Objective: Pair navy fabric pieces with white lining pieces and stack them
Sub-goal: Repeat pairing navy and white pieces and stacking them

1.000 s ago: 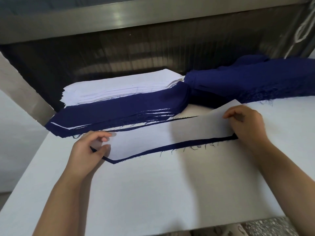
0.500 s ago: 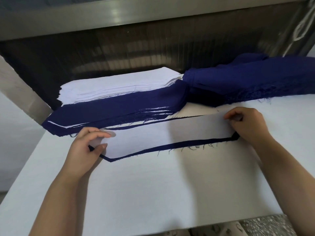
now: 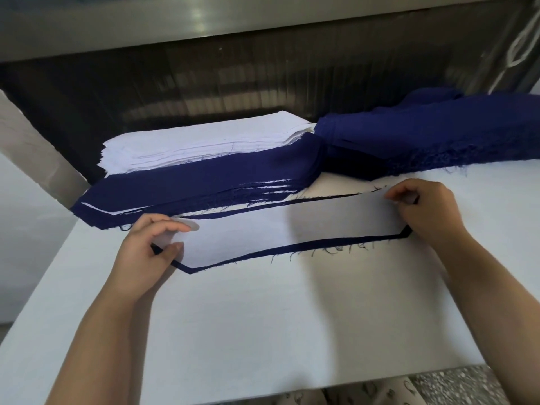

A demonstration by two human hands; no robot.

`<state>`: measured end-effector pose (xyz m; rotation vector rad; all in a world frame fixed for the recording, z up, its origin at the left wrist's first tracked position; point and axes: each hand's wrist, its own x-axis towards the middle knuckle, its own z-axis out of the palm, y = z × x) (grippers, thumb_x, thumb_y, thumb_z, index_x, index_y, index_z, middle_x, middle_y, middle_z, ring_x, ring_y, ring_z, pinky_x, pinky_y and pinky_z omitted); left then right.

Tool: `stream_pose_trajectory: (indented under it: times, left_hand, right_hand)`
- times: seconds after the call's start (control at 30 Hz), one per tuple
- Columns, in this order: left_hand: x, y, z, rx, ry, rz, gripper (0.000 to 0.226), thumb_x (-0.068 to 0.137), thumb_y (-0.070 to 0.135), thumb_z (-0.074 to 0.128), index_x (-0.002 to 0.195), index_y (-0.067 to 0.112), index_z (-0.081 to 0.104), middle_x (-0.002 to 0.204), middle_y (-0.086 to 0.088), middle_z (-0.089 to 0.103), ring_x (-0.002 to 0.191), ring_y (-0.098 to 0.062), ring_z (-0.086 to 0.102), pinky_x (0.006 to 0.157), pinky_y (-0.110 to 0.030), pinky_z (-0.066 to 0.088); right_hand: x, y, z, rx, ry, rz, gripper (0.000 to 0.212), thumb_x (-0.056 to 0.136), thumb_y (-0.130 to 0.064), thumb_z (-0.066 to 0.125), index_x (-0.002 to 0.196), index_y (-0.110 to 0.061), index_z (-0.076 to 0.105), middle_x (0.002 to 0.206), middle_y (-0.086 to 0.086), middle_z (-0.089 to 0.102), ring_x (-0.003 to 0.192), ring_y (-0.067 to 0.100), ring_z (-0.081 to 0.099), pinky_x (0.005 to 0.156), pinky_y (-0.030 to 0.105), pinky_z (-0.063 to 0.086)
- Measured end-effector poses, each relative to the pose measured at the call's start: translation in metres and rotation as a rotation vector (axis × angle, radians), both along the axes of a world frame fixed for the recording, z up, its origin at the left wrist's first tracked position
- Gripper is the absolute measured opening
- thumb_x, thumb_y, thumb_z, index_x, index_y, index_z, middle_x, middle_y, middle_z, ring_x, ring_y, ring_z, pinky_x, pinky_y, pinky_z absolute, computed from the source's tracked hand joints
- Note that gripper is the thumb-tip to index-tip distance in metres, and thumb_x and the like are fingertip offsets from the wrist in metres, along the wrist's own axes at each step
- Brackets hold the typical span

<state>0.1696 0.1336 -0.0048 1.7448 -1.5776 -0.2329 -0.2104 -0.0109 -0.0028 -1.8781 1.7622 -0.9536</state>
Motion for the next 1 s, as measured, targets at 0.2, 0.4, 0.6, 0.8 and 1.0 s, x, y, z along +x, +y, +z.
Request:
stream_pose_trajectory:
  times: [0.2, 0.4, 0.6, 0.8, 1.0]
  left_hand:
    - [-0.002, 0.0, 0.0, -0.003, 0.025, 0.039, 0.043, 0.075, -0.02, 0.065, 0.092, 0.019, 0.07, 0.099, 0.018, 0.055, 0.095, 0.02, 0.048, 0.084, 0.004, 0.03]
    - [0.004, -0.001, -0.001, -0.02, 0.013, 0.142, 0.053, 0.079, -0.013, 0.064, 0.086, 0.04, 0.064, 0.102, 0.006, 0.055, 0.092, 0.019, 0.048, 0.077, 0.001, 0.034]
    - [0.009, -0.002, -0.005, -0.022, 0.035, 0.219, 0.053, 0.082, -0.011, 0.059, 0.083, 0.042, 0.061, 0.104, 0.002, 0.055, 0.07, -0.006, 0.053, 0.064, -0.003, 0.038]
    - [0.012, -0.003, -0.008, 0.029, -0.01, 0.262, 0.038, 0.077, -0.012, 0.063, 0.095, 0.021, 0.07, 0.104, 0.002, 0.054, 0.075, -0.001, 0.053, 0.066, 0.0, 0.036]
    - [0.013, -0.004, -0.007, 0.036, -0.037, 0.308, 0.039, 0.077, -0.009, 0.066, 0.093, 0.027, 0.066, 0.107, 0.003, 0.052, 0.09, -0.018, 0.049, 0.085, -0.03, 0.04]
  right_hand:
    - [-0.001, -0.001, 0.0, 0.046, 0.032, 0.049, 0.029, 0.082, 0.006, 0.052, 0.083, -0.02, 0.064, 0.083, -0.001, 0.06, 0.08, 0.016, 0.051, 0.076, 0.025, 0.037]
    - [-0.001, -0.002, -0.002, 0.047, 0.062, 0.061, 0.026, 0.082, 0.004, 0.055, 0.083, -0.021, 0.064, 0.084, -0.002, 0.06, 0.08, 0.016, 0.051, 0.077, 0.024, 0.036]
    - [0.0, -0.003, -0.004, -0.014, 0.045, 0.01, 0.023, 0.086, -0.001, 0.051, 0.099, -0.013, 0.066, 0.099, 0.002, 0.055, 0.087, 0.016, 0.046, 0.079, 0.028, 0.035]
    - [-0.004, -0.002, -0.001, -0.041, -0.025, -0.091, 0.039, 0.084, 0.004, 0.047, 0.117, -0.013, 0.06, 0.125, 0.01, 0.051, 0.11, 0.026, 0.048, 0.082, 0.03, 0.035]
    - [-0.003, -0.001, 0.001, -0.061, -0.041, -0.105, 0.046, 0.079, 0.013, 0.047, 0.112, -0.014, 0.062, 0.129, 0.007, 0.046, 0.116, 0.026, 0.045, 0.087, 0.031, 0.037]
